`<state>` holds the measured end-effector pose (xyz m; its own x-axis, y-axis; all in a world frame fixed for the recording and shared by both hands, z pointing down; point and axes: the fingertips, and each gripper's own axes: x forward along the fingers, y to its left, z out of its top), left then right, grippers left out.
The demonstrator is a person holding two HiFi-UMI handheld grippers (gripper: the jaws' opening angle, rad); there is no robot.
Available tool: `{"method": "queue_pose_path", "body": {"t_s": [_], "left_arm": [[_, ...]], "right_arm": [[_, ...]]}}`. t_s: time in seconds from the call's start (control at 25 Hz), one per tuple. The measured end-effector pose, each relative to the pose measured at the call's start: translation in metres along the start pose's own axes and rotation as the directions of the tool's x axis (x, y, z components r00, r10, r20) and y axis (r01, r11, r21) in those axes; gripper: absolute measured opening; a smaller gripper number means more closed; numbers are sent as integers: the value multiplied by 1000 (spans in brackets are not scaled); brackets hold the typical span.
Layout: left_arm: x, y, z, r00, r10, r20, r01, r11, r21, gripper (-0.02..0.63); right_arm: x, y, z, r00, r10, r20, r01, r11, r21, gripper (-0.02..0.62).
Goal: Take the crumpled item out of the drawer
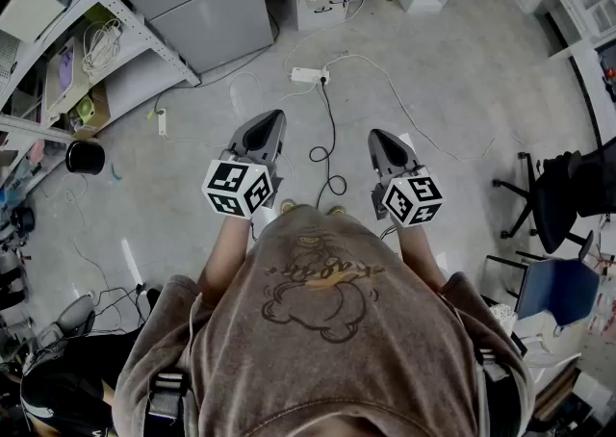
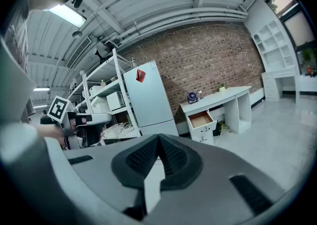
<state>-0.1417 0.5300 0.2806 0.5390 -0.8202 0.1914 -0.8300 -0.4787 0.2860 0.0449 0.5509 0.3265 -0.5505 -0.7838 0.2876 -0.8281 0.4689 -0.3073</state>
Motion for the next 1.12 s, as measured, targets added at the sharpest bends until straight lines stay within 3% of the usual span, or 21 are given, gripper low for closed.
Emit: {"method": "queue_pose_path", "body": {"t_s": [0.52,1.12], "left_arm": [[5,15,5,999,-50,-5,50,999,8,8],[24,41,-7,981,-187,-42,188,982,9,8]], "right_arm": [[17,10,4,999,-25,23,25,1000,5,-5],[33,12,-9,983,-178,46,177,984,30,-5]]}}
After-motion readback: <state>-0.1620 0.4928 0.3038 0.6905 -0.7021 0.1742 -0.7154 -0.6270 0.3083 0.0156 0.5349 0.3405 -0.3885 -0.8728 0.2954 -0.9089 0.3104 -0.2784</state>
